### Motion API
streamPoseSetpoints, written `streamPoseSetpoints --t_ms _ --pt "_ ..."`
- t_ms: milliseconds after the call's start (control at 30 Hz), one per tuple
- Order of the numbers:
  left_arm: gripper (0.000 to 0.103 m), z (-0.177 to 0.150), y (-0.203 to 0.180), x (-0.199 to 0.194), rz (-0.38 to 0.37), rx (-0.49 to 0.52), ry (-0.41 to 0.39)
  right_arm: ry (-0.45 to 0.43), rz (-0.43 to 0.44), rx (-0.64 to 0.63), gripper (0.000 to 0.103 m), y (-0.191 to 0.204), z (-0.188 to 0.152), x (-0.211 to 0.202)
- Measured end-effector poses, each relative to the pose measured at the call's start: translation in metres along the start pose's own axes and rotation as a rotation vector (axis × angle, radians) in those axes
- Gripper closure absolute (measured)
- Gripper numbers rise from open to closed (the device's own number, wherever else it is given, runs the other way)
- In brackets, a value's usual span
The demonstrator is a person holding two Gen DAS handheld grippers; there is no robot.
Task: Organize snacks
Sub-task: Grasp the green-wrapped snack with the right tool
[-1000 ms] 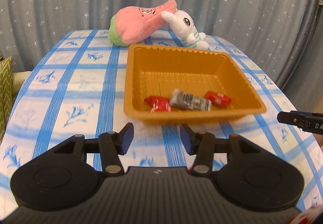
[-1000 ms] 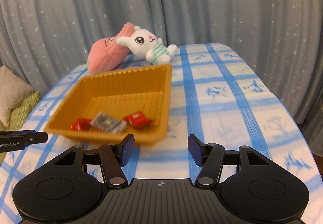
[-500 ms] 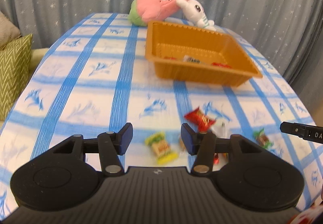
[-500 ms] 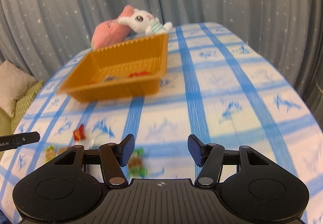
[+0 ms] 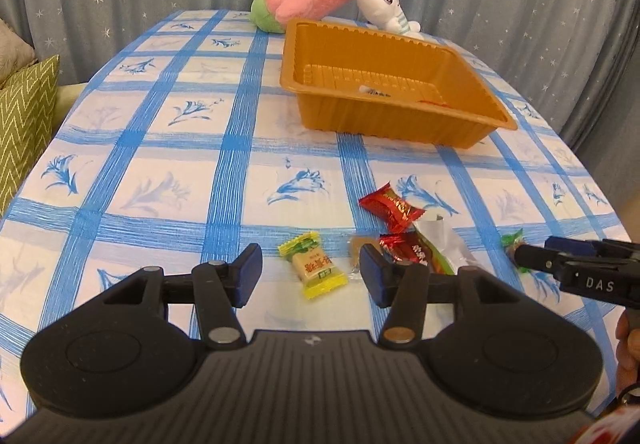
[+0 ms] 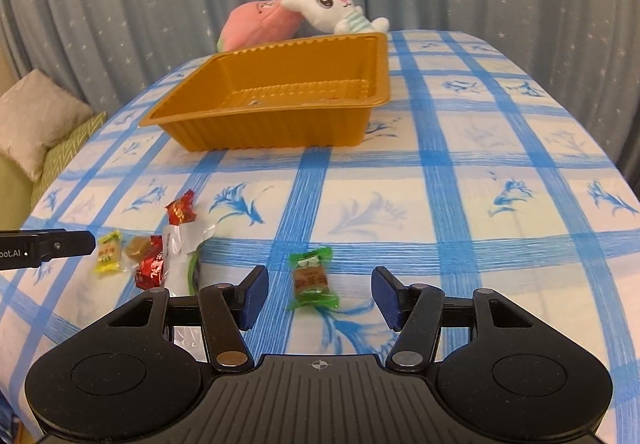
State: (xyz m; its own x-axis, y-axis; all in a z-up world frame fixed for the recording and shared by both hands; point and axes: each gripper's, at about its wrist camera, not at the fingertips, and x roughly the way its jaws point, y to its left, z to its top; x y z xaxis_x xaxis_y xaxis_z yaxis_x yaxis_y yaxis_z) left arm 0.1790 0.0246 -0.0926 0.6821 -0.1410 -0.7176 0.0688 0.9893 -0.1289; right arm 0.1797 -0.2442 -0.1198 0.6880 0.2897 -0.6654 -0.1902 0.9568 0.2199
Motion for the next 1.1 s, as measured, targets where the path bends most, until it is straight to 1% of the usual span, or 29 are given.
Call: streamPoseSetpoints --t_ms 33,67,100,267,367,433,467,733,767,800,867,1000,1100 --pt "0.053 0.000 0.000 0.001 -0.001 -0.001 0.002 -0.003 0.001 -0.003 0.045 0.000 0.000 0.002" --pt "0.053 -0.001 0.000 0.001 -0.003 -0.002 0.003 -0.006 0.004 -0.009 0.048 0.001 0.000 0.004" --pt "0.053 -0.001 0.000 0.001 -0.003 -0.002 0.003 -0.008 0.009 -0.017 0.054 0.002 0.001 0.005" --pt "0.053 -0.002 0.001 0.003 -0.002 -0.004 0.008 -0.007 -0.002 -0.062 0.060 0.008 0.002 0.013" --pt "0.053 -0.003 0.001 0.005 0.000 -0.004 0.015 0.009 -0.002 -0.076 0.069 0.011 0.000 0.017" --pt "0.053 -0.004 0.000 0.006 -0.001 -0.001 0.015 0.014 -0.017 -0.096 0.075 0.014 -0.001 0.018" --pt "0.053 -0.004 0.000 0.007 -0.001 0.000 0.018 0.015 -0.025 -0.105 0.080 0.015 -0.002 0.018" --pt "0.055 -0.007 0.000 0.015 -0.004 -0.011 0.025 0.001 -0.025 -0.083 0.081 0.017 0.001 0.014" --pt "0.056 -0.007 0.000 0.016 0.001 -0.011 0.025 -0.001 -0.024 -0.080 0.081 0.017 0.002 0.013" --pt "0.061 -0.007 0.000 0.018 0.005 -0.011 0.025 -0.003 -0.024 -0.077 0.081 0.017 0.003 0.012" --pt "0.065 -0.007 -0.001 0.022 0.018 -0.010 0.025 -0.006 -0.020 -0.074 0.081 0.017 0.004 0.012" --pt "0.066 -0.006 -0.001 0.028 0.018 -0.025 0.022 -0.008 -0.014 -0.076 0.081 0.019 0.005 0.011" --pt "0.068 -0.005 -0.004 0.030 0.026 -0.014 0.018 -0.008 -0.014 -0.075 0.081 0.019 0.005 0.011"
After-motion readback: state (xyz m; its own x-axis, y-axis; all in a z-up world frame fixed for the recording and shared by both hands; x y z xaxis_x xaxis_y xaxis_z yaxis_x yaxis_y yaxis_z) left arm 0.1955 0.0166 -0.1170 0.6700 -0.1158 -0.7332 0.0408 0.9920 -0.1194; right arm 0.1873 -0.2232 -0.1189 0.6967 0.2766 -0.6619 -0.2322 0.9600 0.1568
